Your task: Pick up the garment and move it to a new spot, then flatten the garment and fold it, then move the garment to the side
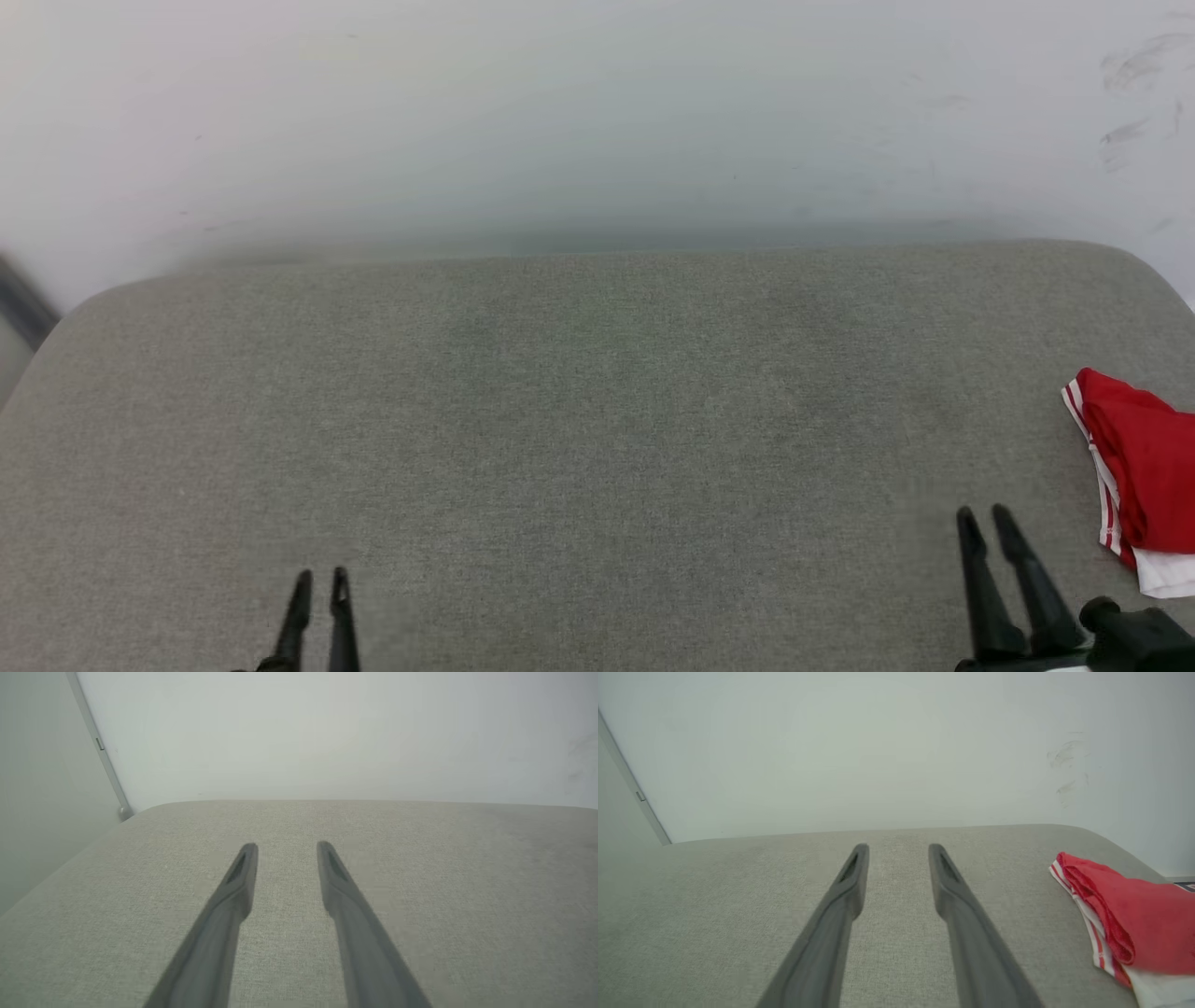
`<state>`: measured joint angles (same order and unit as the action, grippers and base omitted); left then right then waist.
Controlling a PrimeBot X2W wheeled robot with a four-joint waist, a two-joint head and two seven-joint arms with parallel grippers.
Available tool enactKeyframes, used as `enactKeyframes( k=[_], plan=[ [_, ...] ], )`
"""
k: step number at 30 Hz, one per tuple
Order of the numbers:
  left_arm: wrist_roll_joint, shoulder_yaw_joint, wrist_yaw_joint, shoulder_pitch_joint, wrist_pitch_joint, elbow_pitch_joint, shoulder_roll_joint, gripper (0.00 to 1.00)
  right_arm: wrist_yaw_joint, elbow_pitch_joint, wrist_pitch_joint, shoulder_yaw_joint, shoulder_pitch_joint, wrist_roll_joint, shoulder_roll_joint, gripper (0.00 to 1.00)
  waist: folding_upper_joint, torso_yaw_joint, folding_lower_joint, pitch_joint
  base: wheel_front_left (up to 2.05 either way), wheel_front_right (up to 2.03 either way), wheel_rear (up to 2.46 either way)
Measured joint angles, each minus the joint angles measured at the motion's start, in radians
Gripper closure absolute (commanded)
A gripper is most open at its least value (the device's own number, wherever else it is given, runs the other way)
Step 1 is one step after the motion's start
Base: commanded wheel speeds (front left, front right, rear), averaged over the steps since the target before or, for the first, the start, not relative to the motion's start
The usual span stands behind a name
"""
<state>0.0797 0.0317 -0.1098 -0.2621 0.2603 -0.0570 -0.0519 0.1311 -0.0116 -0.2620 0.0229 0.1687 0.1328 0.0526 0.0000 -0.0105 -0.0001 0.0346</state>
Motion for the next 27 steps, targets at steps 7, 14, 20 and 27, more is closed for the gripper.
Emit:
enactKeyframes(
  k=[7, 14, 20, 27],
  plan=[
    [0.054, 0.000, 0.004, 0.000, -0.012, 0.046, 0.000, 1.00, 0.000, -0.050, 0.013, -0.004, 0.002, 0.045, 0.000, 1.00, 0.0000, 0.000, -0.0001, -0.001, 0.00, 0.00, 0.00],
    [0.207, -0.001, 0.024, 0.018, -0.038, 0.068, -0.005, 1.00, 0.000, -0.065, 0.036, -0.007, -0.006, 0.194, 0.004, 1.00, 0.0000, 0.001, 0.0001, -0.003, 0.00, 0.00, 0.00],
    [0.327, -0.003, 0.043, 0.049, -0.057, 0.092, -0.010, 1.00, 0.000, -0.082, 0.058, -0.007, -0.029, 0.310, 0.008, 1.00, 0.0000, 0.001, 0.0000, -0.005, 0.00, 0.00, 0.00],
    [0.457, -0.006, 0.064, 0.084, -0.082, 0.118, -0.016, 1.00, 0.000, -0.095, 0.081, -0.008, -0.052, 0.436, 0.013, 1.00, 0.0000, 0.002, 0.0001, -0.007, 0.00, 0.00, 0.00]
  ],
)
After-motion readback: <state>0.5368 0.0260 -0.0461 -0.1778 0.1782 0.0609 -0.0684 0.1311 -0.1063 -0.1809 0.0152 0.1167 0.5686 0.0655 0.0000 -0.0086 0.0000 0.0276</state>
